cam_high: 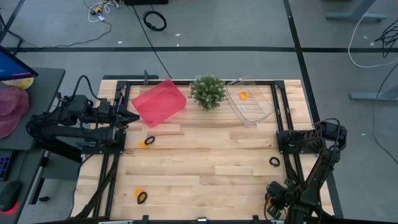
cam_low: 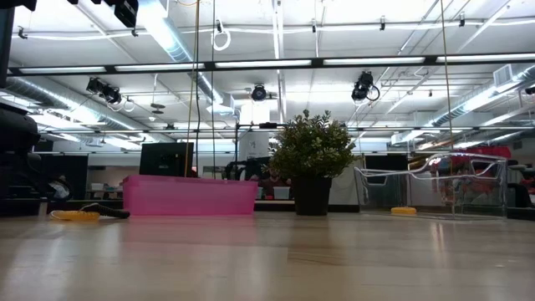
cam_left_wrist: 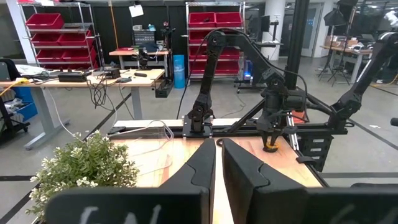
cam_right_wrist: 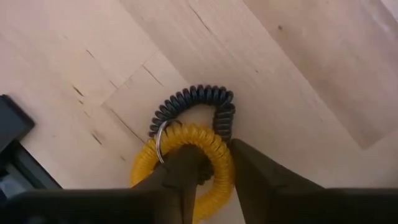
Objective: Sort spring keychains
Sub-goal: Put the yellow spring keychain into the transparent bin
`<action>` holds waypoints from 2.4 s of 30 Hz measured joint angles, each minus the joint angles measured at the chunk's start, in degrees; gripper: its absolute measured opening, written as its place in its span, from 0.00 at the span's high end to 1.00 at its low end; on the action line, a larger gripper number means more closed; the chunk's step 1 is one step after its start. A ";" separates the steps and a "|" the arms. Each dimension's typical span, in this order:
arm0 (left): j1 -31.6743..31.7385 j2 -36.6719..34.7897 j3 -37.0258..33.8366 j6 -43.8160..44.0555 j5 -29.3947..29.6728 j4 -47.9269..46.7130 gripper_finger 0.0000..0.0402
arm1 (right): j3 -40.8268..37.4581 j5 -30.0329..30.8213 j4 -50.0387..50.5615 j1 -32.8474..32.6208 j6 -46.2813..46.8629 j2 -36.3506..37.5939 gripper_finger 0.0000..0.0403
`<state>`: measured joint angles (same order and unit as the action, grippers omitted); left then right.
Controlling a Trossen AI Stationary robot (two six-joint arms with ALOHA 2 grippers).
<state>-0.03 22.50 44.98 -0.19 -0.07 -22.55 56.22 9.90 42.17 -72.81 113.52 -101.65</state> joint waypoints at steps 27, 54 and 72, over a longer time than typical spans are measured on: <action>0.01 0.00 0.00 0.02 0.01 0.02 0.93 | -0.16 -0.07 -1.20 0.02 1.54 2.24 0.90; 0.01 0.00 -0.01 0.01 0.01 0.01 0.93 | -0.05 -0.30 -1.12 1.06 2.37 4.60 0.87; 0.00 0.00 -0.01 0.00 0.01 0.02 0.93 | -0.05 8.07 -1.11 4.86 -8.81 10.11 0.99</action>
<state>-0.03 22.50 44.98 -0.19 -0.05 -22.53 56.16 17.97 41.05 -67.95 104.71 -91.54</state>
